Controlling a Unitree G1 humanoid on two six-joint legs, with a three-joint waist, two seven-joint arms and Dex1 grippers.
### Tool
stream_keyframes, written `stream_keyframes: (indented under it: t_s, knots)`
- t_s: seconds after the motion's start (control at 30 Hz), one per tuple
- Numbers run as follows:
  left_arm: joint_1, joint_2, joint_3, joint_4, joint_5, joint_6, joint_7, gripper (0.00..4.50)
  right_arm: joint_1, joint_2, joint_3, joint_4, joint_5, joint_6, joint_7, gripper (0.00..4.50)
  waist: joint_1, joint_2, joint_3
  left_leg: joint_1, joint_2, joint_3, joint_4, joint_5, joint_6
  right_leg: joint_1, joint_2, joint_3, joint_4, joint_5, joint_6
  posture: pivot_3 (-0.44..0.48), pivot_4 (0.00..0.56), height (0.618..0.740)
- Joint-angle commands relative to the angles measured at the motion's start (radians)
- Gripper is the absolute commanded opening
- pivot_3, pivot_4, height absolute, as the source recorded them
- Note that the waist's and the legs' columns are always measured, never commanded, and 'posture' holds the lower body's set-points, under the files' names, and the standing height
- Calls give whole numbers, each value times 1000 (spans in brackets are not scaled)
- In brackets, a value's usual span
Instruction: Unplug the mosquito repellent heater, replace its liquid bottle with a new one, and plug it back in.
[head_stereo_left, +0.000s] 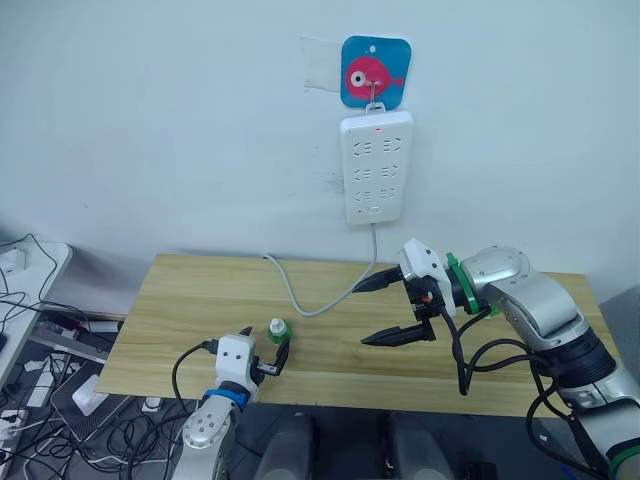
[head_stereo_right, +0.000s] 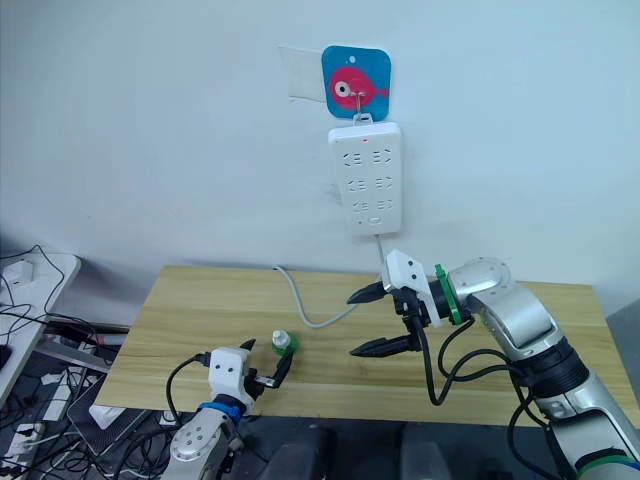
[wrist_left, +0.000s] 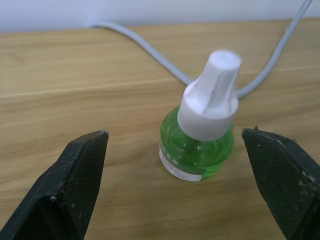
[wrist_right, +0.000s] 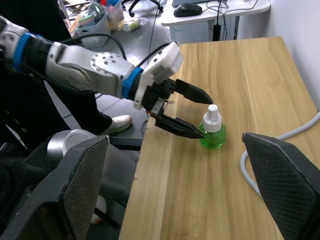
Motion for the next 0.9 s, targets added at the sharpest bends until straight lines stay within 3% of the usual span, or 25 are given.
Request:
stream_keyframes:
  t_s: [0.03, 0.27, 0.5, 0.57, 0.73, 0.9]
  knots:
    - [-46, 0, -2, 95, 6, -76, -14, 4500, -42, -4, -44, -65, 35, 48, -14, 4478, -2, 0, 2, 0, 0, 0, 0, 0, 0, 0, 0, 0, 0, 0, 0, 4, 269, 740]
    - [-114, -23, -7, 280, 30, -182, -1, 4500, -113, -21, -76, -68, 64, 145, -28, 4478, -18, -1, 9, -2, -1, 0, 0, 0, 0, -2, -1, 0, 0, 0, 0, -8, 273, 740]
    - [-141, -38, -9, 302, 30, -206, 8, 2403, -187, -20, -106, -6, 74, 191, -22, 4500, -20, 0, 13, -2, -1, 0, 0, 0, 0, -2, -1, 0, 0, 0, 0, -14, 271, 740]
    - [-142, -36, -13, 284, 32, -203, 7, 2241, -200, -20, -109, 33, 66, 174, -11, 4500, -20, -1, 14, -2, -1, 0, 0, 0, 0, -2, -1, 0, 0, 0, 0, -9, 270, 740]
    - [-117, -10, -37, 150, 41, -161, -15, 2241, -205, -28, -118, 122, 47, 117, 5, 4500, -20, -1, 21, -3, -1, 0, 0, 0, 0, -4, -1, 0, 0, 0, 0, -3, 269, 740]
    - [-135, 77, -134, -216, 4, 125, -149, 2241, -134, 2, -117, 203, 1, -4, -12, 4500, -18, -1, 23, -6, -1, 0, 0, 0, 0, -7, -1, 0, 1, 0, 0, 14, 264, 740]
